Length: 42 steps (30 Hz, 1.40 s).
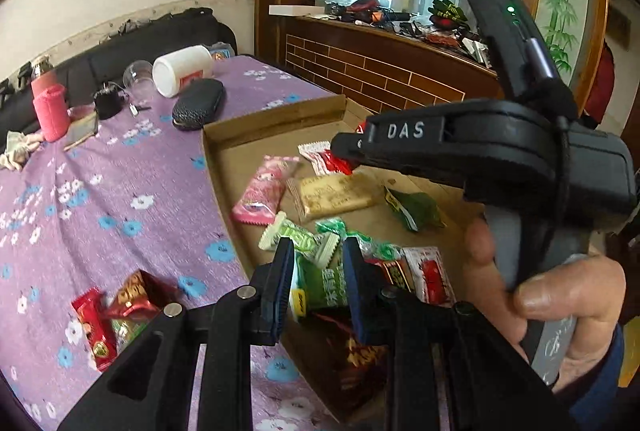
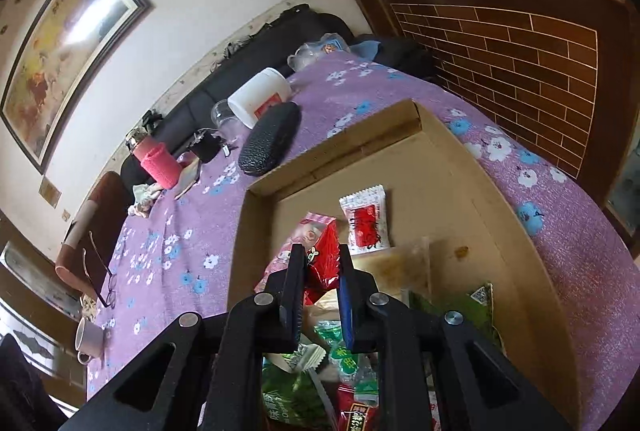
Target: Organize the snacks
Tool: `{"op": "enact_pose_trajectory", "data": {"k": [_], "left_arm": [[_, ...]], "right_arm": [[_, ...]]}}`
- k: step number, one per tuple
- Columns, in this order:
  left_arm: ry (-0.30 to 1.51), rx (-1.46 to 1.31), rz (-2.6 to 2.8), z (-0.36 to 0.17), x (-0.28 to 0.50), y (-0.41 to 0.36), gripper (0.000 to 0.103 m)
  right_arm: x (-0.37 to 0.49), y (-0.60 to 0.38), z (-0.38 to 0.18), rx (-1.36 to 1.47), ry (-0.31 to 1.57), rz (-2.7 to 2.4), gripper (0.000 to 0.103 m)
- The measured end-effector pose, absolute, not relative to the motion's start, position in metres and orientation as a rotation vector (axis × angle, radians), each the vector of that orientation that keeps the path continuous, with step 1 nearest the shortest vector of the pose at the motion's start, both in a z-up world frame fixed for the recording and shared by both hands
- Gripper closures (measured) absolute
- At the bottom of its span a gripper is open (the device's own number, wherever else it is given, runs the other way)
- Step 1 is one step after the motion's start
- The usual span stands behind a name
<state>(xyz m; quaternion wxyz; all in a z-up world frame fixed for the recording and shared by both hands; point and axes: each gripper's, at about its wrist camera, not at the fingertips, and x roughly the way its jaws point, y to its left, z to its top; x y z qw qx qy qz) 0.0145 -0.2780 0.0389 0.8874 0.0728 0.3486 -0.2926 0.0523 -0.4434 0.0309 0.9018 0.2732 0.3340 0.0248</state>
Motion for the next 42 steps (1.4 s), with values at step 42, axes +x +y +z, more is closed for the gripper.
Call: {"op": "enact_pose_trajectory", "data": {"k": [42], "left_arm": [[0.912, 0.008, -0.432, 0.014, 0.084, -0.179, 0.073]], "right_arm": [[0.056, -0.446, 0.022, 0.579, 0.732, 0.024, 0.088]]}}
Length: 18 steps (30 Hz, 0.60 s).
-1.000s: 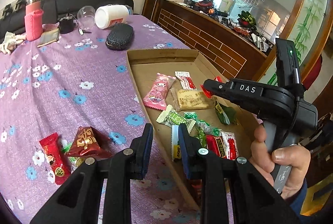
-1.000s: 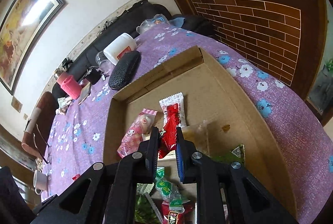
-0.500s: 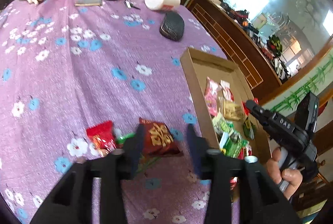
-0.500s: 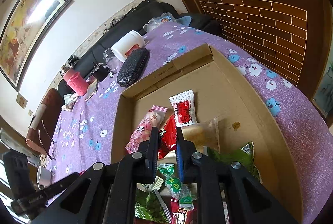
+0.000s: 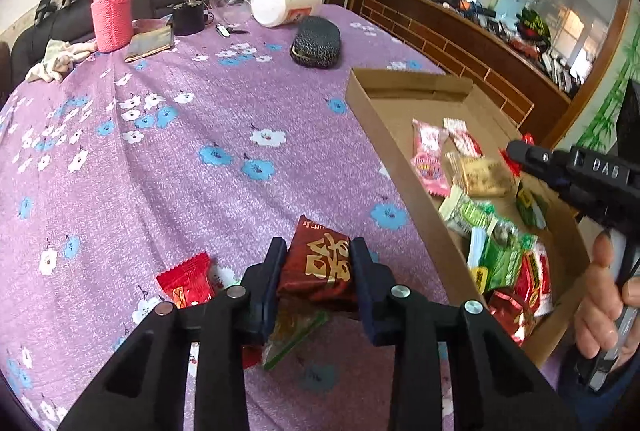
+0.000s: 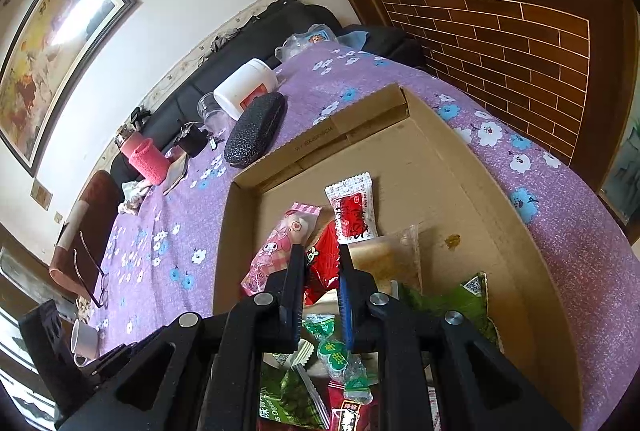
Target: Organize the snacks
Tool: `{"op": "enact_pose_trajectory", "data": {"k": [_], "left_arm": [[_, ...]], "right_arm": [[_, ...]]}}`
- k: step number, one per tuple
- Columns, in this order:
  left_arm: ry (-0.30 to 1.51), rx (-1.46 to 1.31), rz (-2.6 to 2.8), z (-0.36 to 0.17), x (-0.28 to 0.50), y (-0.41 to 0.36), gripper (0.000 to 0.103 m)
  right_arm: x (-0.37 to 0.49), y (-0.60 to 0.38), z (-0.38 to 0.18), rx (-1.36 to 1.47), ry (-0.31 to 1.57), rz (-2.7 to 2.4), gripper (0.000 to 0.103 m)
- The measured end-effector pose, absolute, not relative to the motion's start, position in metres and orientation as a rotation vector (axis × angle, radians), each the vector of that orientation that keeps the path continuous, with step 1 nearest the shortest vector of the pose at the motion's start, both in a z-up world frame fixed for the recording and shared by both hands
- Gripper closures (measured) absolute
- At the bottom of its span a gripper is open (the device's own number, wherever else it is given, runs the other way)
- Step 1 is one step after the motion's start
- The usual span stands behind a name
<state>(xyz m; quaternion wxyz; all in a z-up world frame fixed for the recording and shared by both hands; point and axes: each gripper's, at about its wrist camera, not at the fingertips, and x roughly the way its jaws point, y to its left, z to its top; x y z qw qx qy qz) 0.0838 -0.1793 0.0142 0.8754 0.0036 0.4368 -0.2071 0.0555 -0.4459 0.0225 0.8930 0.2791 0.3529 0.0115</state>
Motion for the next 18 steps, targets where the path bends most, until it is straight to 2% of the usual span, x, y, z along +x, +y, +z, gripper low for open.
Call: {"op": "enact_pose_trajectory", "data": {"k": [9, 18], "left_arm": [[0.811, -0.082, -0.615, 0.065, 0.073, -0.224, 0.073], [0.911, -0.046, -0.674, 0.029, 0.078, -0.295, 0.073]], "right_arm": [[0.058, -0.451, 0.016, 0.585, 0.772, -0.02, 0.088], [0.063, -0.459, 0.005, 0.624, 0.834, -0.043, 0.088]]}}
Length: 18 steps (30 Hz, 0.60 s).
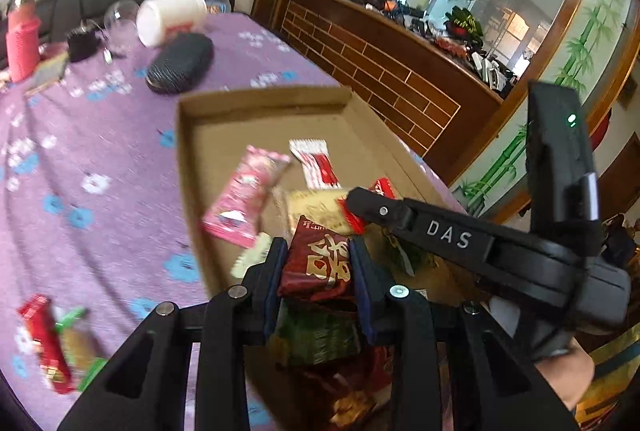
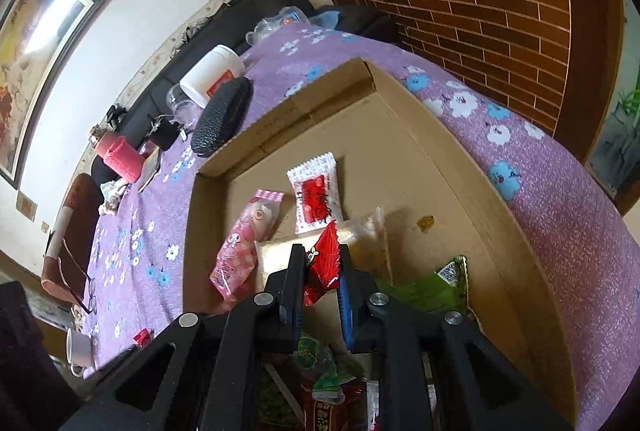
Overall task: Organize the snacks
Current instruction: 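Carry the red packet over the tray with the left gripper while the right holds its red packet there, then open both grippers to release the red packets into the tray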
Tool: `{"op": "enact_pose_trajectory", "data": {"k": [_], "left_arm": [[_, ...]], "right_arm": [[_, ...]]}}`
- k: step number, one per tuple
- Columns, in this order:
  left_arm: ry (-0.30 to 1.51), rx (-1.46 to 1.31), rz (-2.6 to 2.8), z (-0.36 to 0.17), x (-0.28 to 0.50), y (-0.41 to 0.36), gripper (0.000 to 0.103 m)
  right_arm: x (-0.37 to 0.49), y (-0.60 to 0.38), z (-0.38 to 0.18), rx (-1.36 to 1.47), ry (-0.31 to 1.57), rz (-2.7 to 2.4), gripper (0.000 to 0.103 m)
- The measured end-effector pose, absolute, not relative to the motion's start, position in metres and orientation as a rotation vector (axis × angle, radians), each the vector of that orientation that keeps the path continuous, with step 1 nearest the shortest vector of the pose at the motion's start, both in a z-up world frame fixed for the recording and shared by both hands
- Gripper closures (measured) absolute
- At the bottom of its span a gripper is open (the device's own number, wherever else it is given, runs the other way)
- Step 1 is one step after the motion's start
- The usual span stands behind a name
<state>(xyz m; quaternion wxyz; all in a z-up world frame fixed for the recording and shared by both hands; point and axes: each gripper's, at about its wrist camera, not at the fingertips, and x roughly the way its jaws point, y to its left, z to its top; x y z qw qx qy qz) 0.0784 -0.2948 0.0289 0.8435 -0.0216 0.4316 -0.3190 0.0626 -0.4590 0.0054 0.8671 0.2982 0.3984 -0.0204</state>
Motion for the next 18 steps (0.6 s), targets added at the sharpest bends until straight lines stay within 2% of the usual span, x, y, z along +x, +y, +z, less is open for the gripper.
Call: {"op": "enact_pose_trajectory", "data": {"k": [6, 13, 18], "left_arm": [[0.922, -0.06, -0.691, 0.018, 0.078, -0.299, 0.072], [0.908, -0.078, -0.693, 0.023, 0.073, -0.29, 0.048], [0.899, -0.088, -0.697, 0.033, 0.069, -0.284, 0.046]], "right_arm": [[0.064, -0.463, 0.003, 0.646, 0.853, -0.051, 0.087], [0.059, -0.466, 0.009, 0.635, 0.808, -0.097, 0.084], [0.054, -0.469, 0.015, 0.651, 0.763, -0.111, 0.081]]}}
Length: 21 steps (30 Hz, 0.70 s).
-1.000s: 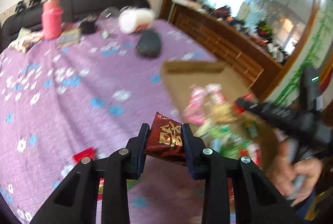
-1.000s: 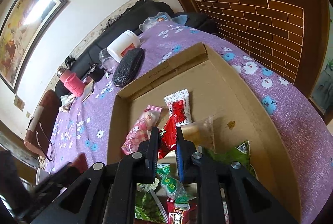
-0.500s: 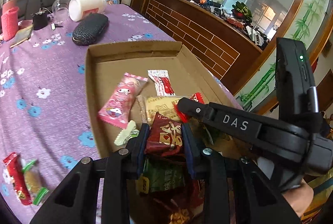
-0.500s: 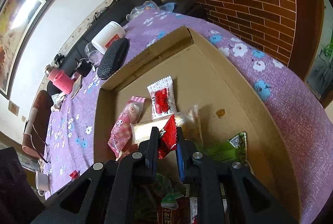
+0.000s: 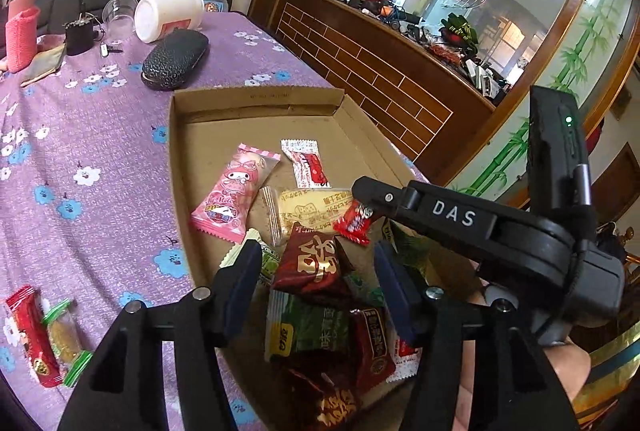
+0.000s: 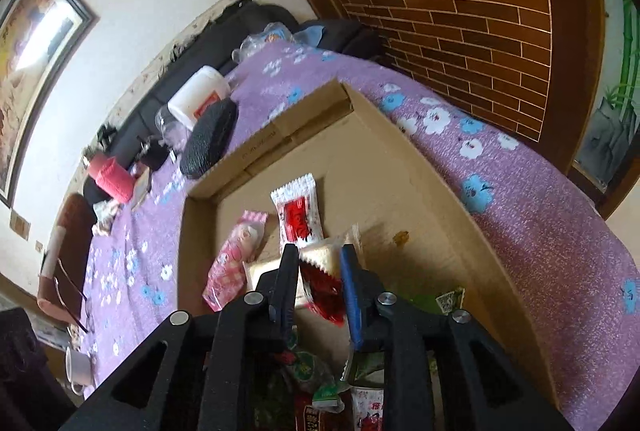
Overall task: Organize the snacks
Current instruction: 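Open both grippers to release the red packets into the tray, then move both tools back over the snack pile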
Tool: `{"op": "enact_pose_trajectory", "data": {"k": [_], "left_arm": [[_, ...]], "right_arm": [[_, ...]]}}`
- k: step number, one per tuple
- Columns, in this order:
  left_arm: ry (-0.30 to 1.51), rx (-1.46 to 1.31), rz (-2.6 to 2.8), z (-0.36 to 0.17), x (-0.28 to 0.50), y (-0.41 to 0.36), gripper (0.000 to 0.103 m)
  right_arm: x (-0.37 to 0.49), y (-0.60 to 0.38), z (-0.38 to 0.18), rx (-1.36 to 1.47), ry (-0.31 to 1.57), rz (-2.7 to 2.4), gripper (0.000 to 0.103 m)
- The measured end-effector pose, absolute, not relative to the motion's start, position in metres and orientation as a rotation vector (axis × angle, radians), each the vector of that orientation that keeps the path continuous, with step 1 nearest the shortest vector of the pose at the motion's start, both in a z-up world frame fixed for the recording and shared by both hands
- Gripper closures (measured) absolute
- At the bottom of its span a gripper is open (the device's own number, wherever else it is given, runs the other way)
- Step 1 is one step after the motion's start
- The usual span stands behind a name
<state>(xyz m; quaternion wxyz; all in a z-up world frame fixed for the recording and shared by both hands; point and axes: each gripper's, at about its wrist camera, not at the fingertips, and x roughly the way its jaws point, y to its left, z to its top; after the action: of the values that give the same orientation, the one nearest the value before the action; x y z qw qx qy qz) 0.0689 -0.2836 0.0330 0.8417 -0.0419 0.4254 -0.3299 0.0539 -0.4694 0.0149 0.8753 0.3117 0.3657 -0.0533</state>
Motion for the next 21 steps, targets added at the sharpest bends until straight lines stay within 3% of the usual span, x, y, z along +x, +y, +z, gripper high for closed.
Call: {"op": "enact_pose_trajectory", "data": {"k": [10, 15, 21], "left_arm": [[0.857, -0.128, -0.567, 0.055, 0.058, -0.19, 0.045], [0.893, -0.234, -0.389, 0.036, 0.061, -0.112, 0.044], [0.954, -0.272, -0.32, 0.008, 0.075, -0.091, 0.044]], "right_arm": [[0.041, -0.438, 0.045, 0.523, 0.611, 0.015, 0.08], [0.043, -0.4, 0.046, 0.44, 0.633, 0.191, 0.08], [0.037, -0.369, 0.049, 0.317, 0.614, 0.269, 0.08]]}}
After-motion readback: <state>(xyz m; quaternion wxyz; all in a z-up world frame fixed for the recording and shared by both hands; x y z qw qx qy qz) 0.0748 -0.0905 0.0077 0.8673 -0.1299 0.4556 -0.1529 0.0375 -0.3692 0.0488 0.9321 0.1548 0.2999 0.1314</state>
